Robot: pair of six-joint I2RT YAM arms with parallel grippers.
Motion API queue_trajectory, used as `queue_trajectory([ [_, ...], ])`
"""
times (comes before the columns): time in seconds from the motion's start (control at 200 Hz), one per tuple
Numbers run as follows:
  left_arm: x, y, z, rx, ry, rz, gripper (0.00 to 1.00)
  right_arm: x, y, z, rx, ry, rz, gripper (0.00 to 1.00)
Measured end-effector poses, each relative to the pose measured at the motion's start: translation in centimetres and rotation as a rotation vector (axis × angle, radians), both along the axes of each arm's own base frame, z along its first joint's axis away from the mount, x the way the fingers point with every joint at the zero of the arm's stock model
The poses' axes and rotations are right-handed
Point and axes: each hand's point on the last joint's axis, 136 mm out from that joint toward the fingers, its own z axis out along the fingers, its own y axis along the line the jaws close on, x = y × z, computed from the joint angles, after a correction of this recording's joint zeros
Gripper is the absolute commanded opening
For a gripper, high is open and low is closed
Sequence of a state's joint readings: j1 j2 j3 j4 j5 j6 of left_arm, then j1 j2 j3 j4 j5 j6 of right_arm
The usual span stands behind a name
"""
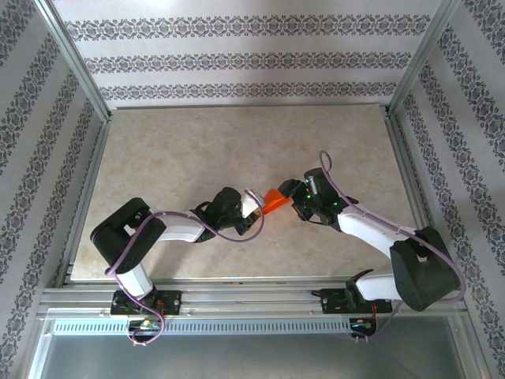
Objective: Fold a paper plane with a square sheet of paper (pick it up from the middle)
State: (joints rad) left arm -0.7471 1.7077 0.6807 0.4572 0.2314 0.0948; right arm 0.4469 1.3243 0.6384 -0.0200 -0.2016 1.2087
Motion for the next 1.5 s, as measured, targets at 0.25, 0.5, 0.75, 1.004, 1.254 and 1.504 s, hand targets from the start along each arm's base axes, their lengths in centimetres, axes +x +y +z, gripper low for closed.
queue_trajectory([
  [0.25,0.0,0.0,-0.5,-0.067,0.110,0.093,0.10,-1.0,-0.5,-1.0,-0.138,-0.082,0.163,0.75],
  [0.5,-0.2,-0.3,-1.3,-0.133,0.212,0.160,0.11,-1.7,-0.5,-2.4,-0.192,-0.090,0.252,0.71],
  [0.75,-0.5,-0.8,-1.1,-0.185,0.284,0.186,0.11,-2.5,0.2,-4.0,-0.215,-0.061,0.320,0.69],
  [1.004,-0.8,-1.1,-1.8,-0.209,0.356,0.211,0.11,-2.7,0.7,-4.9,-0.210,-0.045,0.348,0.66],
  [1.254,-0.3,-2.1,-1.0,-0.221,0.410,0.223,0.11,-2.5,0.8,-5.2,-0.206,-0.037,0.342,0.63],
  [1.504,-0.2,-2.9,-0.4,-0.211,0.503,0.252,0.10,-2.3,1.1,-5.5,-0.189,-0.031,0.336,0.65],
])
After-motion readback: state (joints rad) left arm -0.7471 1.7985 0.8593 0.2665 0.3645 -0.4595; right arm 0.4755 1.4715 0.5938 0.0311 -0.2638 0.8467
